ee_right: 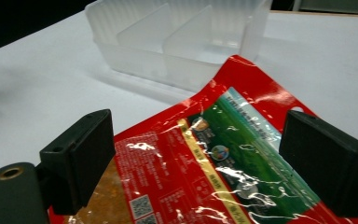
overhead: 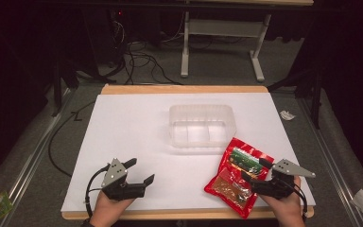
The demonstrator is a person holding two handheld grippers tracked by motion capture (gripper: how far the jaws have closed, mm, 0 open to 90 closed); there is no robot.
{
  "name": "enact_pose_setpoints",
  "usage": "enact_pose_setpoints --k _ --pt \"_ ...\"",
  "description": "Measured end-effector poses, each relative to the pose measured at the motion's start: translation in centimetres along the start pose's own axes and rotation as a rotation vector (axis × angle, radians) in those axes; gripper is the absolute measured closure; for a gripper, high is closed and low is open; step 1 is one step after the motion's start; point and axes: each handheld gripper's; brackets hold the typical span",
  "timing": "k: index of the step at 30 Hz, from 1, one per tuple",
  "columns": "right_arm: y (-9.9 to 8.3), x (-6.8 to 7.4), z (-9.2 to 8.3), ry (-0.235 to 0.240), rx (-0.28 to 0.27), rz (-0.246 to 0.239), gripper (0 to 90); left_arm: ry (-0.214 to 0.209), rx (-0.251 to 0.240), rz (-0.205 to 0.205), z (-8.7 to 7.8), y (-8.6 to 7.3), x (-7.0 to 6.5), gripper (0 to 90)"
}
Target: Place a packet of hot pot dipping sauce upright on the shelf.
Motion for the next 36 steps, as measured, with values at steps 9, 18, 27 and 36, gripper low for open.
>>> enact_pose_setpoints --k 9,18,27,36 --pt "-0.2 -2.1 -0.5 -0.048 -0.009 0.048 10.8 -0.002 0.005 0.005 0.1 0.0 0.0 15.0" --pt "0.0 -4.5 0.0 -0.072 -0.012 0.116 10.8 0.002 0.011 0.009 0.2 0.0 0.0 15.1" --pt "0.0 -6.0 0.8 -0.076 0.014 0.153 10.4 0.002 0.017 0.007 0.4 -0.1 0.0 15.2" --pt "-0.2 -8.9 1.4 -0.074 0.024 0.271 11.2 0.003 0.022 0.007 0.5 -0.1 0.0 15.2"
Point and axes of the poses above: each handheld gripper's, and its own axes: z roughly forward along the jaws, y roughly out of its top, x roughly to its left, and after that the axes turned 11 degrees about x, right-handed
